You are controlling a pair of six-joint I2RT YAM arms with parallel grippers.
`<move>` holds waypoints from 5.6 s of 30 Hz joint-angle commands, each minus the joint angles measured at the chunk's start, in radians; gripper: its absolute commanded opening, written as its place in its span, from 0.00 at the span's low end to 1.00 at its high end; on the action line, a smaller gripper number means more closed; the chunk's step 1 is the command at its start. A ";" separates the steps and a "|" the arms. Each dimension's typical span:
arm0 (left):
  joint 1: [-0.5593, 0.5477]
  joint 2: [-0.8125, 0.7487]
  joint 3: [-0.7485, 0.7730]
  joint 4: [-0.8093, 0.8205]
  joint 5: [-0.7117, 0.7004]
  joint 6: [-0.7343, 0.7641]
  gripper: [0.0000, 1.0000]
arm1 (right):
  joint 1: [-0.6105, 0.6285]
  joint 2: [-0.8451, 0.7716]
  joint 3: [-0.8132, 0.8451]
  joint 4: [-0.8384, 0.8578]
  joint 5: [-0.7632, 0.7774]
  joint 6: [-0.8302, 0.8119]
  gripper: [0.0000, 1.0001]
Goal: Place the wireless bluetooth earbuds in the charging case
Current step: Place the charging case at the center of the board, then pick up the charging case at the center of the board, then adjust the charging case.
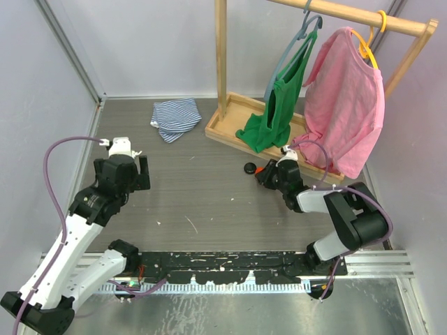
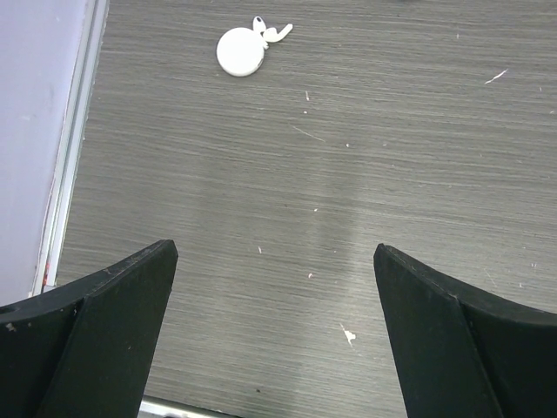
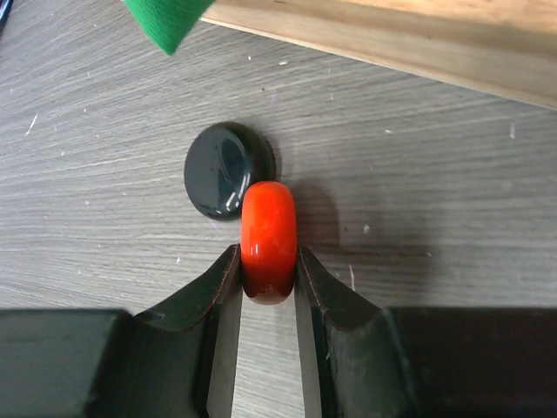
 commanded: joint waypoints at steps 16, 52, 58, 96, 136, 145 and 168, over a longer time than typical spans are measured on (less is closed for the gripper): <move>0.022 -0.040 0.000 0.047 -0.011 -0.004 0.98 | -0.038 -0.041 0.124 -0.327 0.083 -0.012 0.62; 0.439 0.585 0.262 0.157 0.230 -0.234 0.98 | 0.095 -0.667 -0.356 0.260 0.048 -0.195 0.88; 0.515 0.773 0.365 0.154 0.221 -0.396 1.00 | 0.137 -0.684 -0.358 0.255 0.103 -0.225 0.89; 0.593 1.296 0.649 0.051 0.260 -0.578 0.63 | 0.208 -0.651 -0.366 0.292 0.203 -0.296 0.90; 0.134 0.602 -0.020 0.298 0.234 -0.744 0.44 | 0.232 -0.227 -0.262 0.601 -0.186 -0.146 0.85; -0.144 0.534 0.008 0.287 0.036 -0.805 0.45 | 0.339 -0.103 -0.247 0.819 -0.095 -0.121 0.85; -0.529 0.512 0.075 0.365 -0.136 -0.955 0.49 | 0.504 0.136 -0.115 1.123 -0.014 -0.191 0.77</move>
